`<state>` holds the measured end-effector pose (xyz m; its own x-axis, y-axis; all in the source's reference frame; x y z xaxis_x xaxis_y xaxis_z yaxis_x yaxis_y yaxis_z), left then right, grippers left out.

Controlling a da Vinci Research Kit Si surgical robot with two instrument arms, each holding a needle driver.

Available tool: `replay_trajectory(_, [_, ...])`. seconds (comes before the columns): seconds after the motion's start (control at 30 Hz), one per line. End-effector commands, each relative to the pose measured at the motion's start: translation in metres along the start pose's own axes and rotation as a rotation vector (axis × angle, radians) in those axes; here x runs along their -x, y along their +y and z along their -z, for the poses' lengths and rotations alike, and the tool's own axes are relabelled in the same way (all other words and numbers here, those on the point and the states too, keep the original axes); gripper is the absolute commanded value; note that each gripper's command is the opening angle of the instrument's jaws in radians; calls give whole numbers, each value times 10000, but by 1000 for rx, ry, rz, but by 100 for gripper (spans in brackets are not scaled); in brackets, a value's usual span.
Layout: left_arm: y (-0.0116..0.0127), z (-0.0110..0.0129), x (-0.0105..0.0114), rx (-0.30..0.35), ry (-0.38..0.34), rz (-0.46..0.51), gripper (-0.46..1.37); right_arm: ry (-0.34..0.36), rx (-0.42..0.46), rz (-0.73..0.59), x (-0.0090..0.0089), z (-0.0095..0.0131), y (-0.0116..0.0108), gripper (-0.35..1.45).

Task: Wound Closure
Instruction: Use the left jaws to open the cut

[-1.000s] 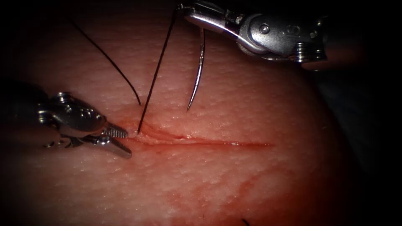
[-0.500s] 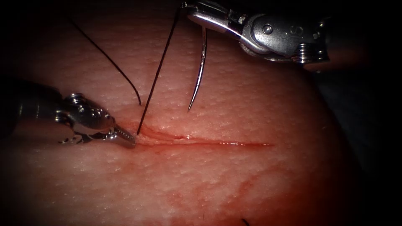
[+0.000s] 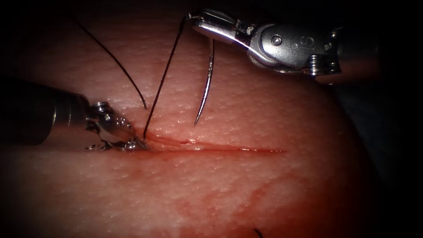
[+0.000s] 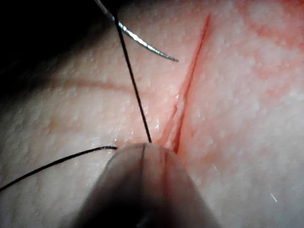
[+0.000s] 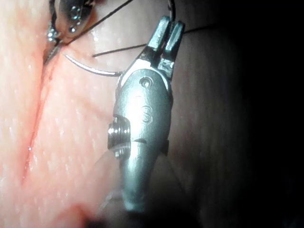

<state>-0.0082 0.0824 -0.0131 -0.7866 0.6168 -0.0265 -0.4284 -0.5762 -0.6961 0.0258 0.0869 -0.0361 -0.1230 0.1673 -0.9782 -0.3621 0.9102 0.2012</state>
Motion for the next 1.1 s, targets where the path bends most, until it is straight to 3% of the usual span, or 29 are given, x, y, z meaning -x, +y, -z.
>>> replay_trajectory(0.03, [1,0,0,22,-17,1,-35,0,4,0,0,0,0,-35])
replay_trajectory(0.17, [5,5,3,43,-55,2,-35,-2,2,2,1,0,-2,-35])
replay_trajectory(0.37, [11,15,5,17,-44,-15,50,-4,0,3,3,1,-3,-35])
replay_trajectory(0.6, [15,30,7,-40,-38,-14,91,-9,-4,5,4,1,-4,-35])
replay_trajectory(0.87, [15,36,11,-104,-14,-11,122,-9,-5,7,6,1,-6,-35])
replay_trajectory(1.1, [16,36,10,-126,1,-45,132,-8,-6,7,6,1,-7,-35])
